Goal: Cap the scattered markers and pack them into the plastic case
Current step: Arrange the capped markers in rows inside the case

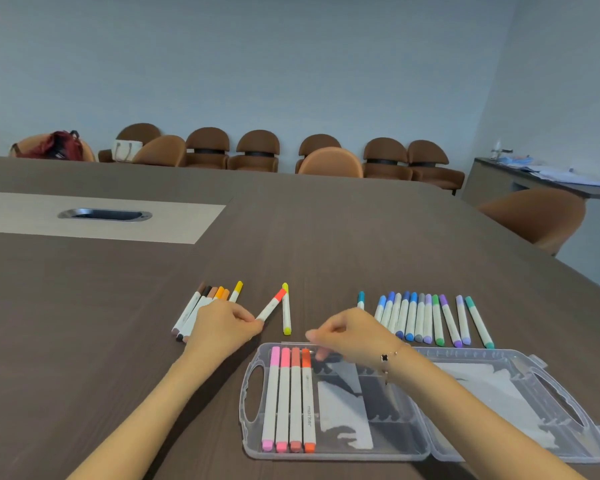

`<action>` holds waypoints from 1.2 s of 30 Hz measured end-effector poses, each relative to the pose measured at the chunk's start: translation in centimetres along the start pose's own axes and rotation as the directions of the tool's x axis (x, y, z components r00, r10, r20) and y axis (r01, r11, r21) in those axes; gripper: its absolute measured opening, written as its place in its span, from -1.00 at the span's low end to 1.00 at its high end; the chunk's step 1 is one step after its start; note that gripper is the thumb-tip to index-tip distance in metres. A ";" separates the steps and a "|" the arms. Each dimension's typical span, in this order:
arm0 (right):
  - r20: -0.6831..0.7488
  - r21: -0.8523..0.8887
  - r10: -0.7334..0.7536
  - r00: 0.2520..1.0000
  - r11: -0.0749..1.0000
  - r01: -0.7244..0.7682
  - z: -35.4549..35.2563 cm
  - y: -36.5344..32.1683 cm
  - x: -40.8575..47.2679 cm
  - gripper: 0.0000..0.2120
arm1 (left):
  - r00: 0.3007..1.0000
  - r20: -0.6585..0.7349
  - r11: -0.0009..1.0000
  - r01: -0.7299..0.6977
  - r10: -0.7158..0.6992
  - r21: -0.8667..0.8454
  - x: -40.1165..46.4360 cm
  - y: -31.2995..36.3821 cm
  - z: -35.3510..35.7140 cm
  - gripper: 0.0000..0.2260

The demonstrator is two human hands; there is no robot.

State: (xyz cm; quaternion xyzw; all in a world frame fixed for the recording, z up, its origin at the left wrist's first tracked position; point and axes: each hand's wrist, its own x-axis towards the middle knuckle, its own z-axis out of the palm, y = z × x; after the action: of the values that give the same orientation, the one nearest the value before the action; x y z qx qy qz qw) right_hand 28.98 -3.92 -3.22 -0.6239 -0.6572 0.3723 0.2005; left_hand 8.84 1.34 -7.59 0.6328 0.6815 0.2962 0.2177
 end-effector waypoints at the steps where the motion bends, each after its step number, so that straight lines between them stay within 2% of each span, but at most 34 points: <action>1: -0.052 0.068 -0.004 0.999 0.998 0.007 -0.3 -0.2 0.1 -0.72 | 1.000 0.028 0.995 0.006 -0.004 -0.095 -0.4 0.4 -0.5 -0.90; 3: -0.076 0.192 0.019 0.997 0.981 -0.004 -0.6 -0.7 0.3 -0.70 | 0.995 0.100 0.977 0.015 0.006 -0.211 -1.9 1.3 -1.4 -0.93; 5: -0.055 0.304 0.032 0.998 0.953 -0.014 -0.3 -0.9 0.4 -0.69 | 0.984 0.175 0.971 0.013 0.030 -0.237 -3.3 2.0 -1.6 -0.94; 8: -0.051 0.301 0.031 0.998 0.953 -0.015 0.7 -0.6 0.4 -0.72 | 0.963 0.261 0.961 0.007 0.068 -0.276 -4.7 2.6 -1.4 -0.95; 14: 0.088 0.354 0.082 0.993 0.929 -0.108 0.9 0.3 -0.3 -0.68 | 0.951 0.291 0.965 -0.023 0.101 -0.261 -5.1 2.8 -0.2 -0.94; 16: 0.094 0.371 0.079 0.992 0.922 -0.109 0.0 0.1 -0.6 -0.69 | 0.945 0.305 0.964 -0.035 0.117 -0.262 -4.9 2.5 -0.5 -0.89; 18: 0.121 0.311 0.065 0.991 0.945 -0.100 -1.3 -0.1 -1.1 -0.67 | 0.958 0.261 0.969 -0.055 0.119 -0.240 -4.4 2.0 -1.3 -0.86; 19: 0.167 0.242 0.068 0.984 0.964 -0.108 -1.8 0.0 -1.4 -0.66 | 0.976 0.192 0.975 -0.062 0.103 -0.211 -4.0 1.6 -1.8 -0.87; 22: 0.275 -0.087 0.157 0.948 0.987 -0.139 -1.2 0.6 -2.2 -0.68 | 0.996 -0.082 0.990 -0.057 0.046 -0.129 -2.2 -0.9 -2.8 -0.95; 24: 0.262 -0.207 0.203 0.944 0.967 -0.150 -0.1 1.2 -2.1 -0.72 | 0.989 -0.145 0.995 -0.016 0.001 -0.101 -1.0 -2.5 -3.0 -0.97; 27: 0.229 -0.239 0.217 0.949 0.958 -0.161 0.6 1.4 -1.6 -0.68 | 0.986 -0.165 0.998 0.024 -0.032 -0.050 0.1 -4.1 -2.7 -0.95; 31: 0.184 -0.239 0.232 0.955 0.953 -0.185 0.6 1.2 -1.2 -0.61 | 0.978 -0.208 1.000 -0.009 0.003 -0.028 0.5 -4.7 -2.3 -0.94; 36: 0.164 -0.242 0.231 0.959 0.952 -0.188 0.8 1.3 -1.0 -0.60 | 0.971 -0.235 0.999 -0.040 0.036 -0.013 0.6 -5.0 -2.0 -0.93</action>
State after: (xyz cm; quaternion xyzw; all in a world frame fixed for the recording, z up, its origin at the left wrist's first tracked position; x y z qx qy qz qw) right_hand 29.42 -5.14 -4.55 -0.6706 -0.6408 0.3729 0.0246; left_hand 3.79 1.54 -9.47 0.6043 0.6875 0.3792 0.1356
